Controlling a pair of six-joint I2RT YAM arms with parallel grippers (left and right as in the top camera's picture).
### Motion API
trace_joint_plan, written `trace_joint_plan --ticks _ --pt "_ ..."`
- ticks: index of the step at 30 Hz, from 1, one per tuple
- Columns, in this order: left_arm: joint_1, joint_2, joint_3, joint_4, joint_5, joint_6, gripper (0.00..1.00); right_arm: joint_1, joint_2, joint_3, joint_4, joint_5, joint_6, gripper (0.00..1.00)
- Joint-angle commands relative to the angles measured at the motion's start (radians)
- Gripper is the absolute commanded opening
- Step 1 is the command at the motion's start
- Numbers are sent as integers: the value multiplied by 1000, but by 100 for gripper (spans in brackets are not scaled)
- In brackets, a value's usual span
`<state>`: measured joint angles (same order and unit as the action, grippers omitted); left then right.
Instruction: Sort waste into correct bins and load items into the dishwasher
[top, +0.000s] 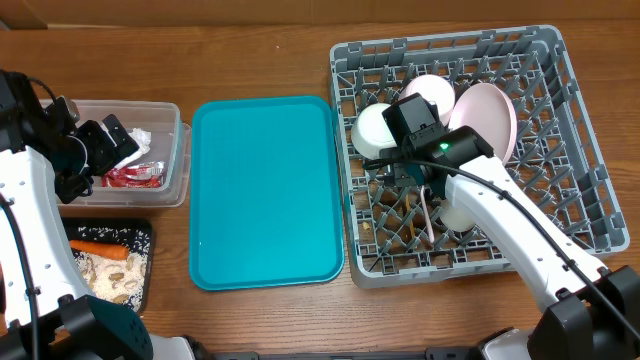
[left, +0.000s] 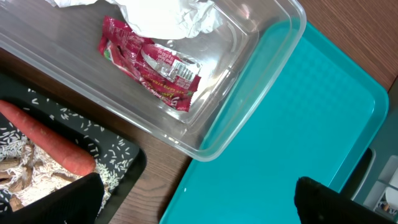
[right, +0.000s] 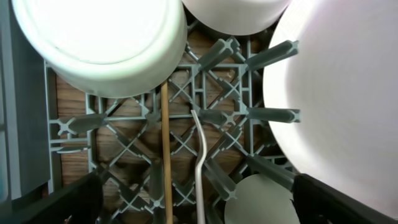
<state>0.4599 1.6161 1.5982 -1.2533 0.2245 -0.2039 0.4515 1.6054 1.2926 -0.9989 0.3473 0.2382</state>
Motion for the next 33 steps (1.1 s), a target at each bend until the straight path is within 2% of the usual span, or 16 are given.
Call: trace_joint_plan --ticks 1,22,33 --pt "-2 -2 21 1 5 -6 100 -4 -20 25 22 -2 -6 100" --pt "-2 -2 21 1 5 -6 100 -4 -33 19 48 -2 -6 100" --pt "-2 -2 21 1 5 -6 100 -4 -319 18 47 -2 -7 100"
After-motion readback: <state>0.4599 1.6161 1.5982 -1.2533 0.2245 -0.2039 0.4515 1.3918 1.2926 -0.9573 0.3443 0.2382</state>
